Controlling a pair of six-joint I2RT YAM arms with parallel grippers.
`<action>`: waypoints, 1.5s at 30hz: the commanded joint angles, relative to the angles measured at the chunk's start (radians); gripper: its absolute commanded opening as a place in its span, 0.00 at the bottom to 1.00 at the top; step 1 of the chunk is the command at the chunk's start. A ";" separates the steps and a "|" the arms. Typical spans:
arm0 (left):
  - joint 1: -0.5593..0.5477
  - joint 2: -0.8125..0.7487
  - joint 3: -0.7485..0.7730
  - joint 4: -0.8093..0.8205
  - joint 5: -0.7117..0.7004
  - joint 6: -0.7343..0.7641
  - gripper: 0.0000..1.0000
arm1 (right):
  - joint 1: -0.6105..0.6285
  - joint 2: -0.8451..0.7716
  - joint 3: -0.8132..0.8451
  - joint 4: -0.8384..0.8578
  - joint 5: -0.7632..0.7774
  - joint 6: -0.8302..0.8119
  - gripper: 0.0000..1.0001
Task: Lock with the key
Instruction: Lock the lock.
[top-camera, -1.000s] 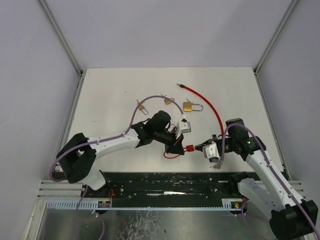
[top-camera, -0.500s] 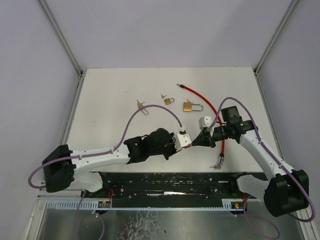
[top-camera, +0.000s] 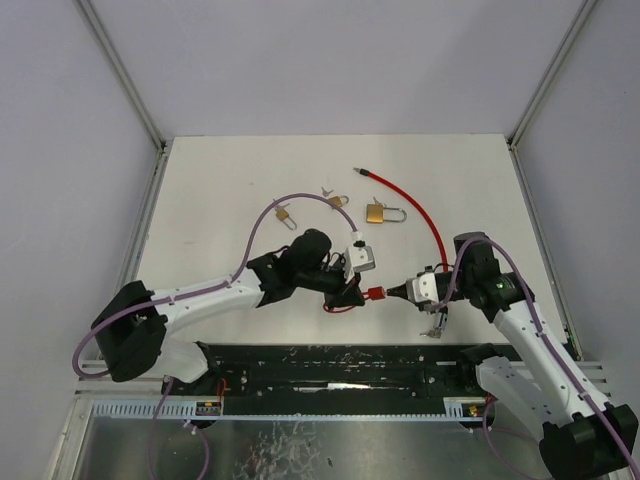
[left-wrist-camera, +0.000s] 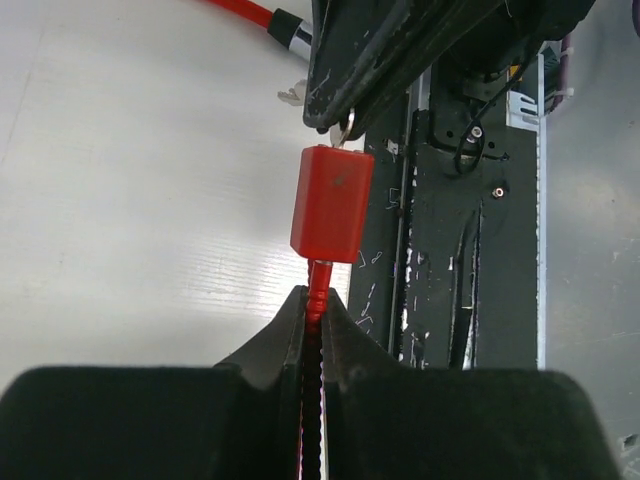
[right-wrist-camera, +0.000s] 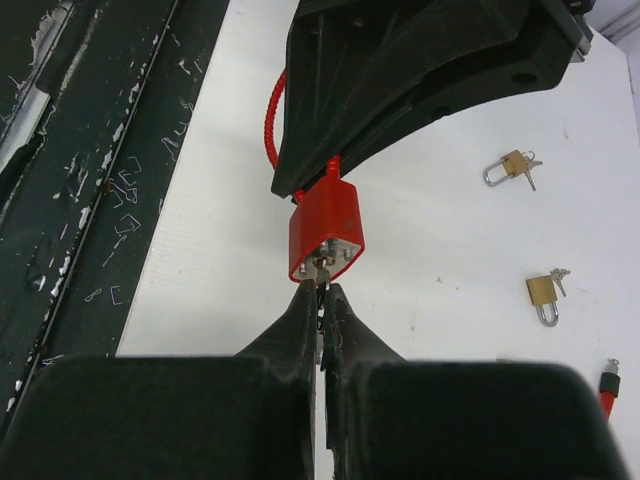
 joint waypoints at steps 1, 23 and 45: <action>0.002 -0.012 0.028 -0.196 -0.188 -0.015 0.00 | -0.005 -0.009 0.002 -0.027 0.095 -0.015 0.00; -0.162 -0.174 -0.059 -0.212 -0.135 0.073 0.00 | -0.009 0.057 0.065 -0.018 0.126 0.188 0.00; -0.188 -0.228 -0.089 -0.212 -0.524 0.061 0.00 | -0.064 0.038 0.069 -0.074 0.055 0.120 0.00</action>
